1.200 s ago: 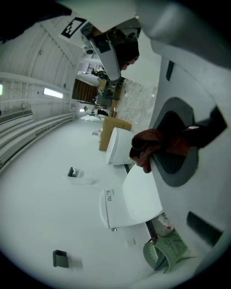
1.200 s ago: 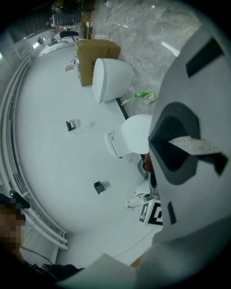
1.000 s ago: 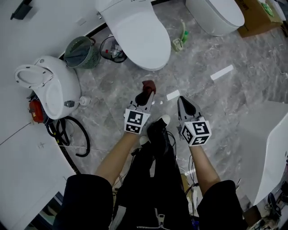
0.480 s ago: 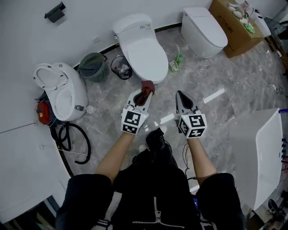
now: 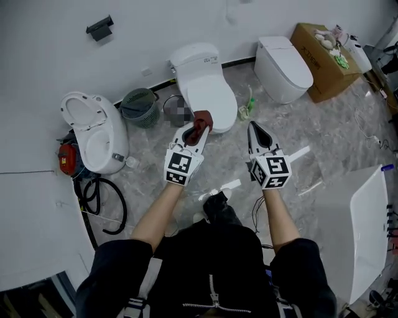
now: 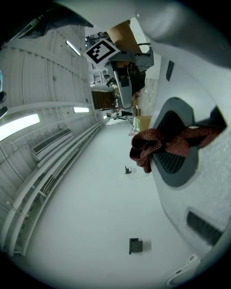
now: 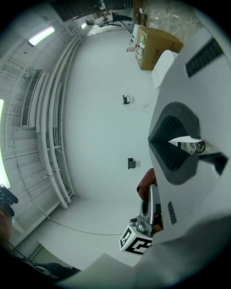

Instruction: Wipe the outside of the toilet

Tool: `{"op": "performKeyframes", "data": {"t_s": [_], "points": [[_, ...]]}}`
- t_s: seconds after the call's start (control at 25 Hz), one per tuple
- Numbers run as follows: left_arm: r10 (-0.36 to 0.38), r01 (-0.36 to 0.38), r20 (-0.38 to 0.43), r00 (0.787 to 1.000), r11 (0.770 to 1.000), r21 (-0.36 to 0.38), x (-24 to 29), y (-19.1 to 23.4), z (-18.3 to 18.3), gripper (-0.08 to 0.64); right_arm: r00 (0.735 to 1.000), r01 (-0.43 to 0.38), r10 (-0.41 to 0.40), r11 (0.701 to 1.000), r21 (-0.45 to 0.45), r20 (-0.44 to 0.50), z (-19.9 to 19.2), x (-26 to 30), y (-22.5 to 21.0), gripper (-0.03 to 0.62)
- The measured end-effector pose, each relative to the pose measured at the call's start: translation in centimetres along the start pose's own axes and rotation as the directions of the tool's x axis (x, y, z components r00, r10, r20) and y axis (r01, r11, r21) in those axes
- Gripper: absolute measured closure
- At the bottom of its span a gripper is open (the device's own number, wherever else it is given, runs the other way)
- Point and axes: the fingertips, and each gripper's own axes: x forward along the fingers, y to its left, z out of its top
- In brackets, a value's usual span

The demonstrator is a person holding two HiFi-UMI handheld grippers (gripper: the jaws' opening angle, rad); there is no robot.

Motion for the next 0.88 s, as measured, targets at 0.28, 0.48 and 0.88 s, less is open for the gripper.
{"op": "performKeyframes", "data": {"t_s": [0.28,0.48,0.88], "points": [[0.029,-0.029,0.037,0.999,1.0,0.004,-1.2,1.1,1.4,0.499,0.999,-0.034,0.034,0.999,-0.036,0.0,0.6,0.3,0.9,0.591],[0.033,-0.033,0.038,0.999,0.999,0.0,-1.1,1.9,1.7,0.499,0.999,-0.04,0.04,0.999,-0.024,-0.009,0.6,1.1,1.4,0.591],[0.027,-0.027,0.038,0.999,1.0,0.001,-1.1,1.6,1.1,0.499,0.999,-0.051,0.051,0.999,-0.018,-0.019,-0.2,1.1,2.0,0.591]]}}
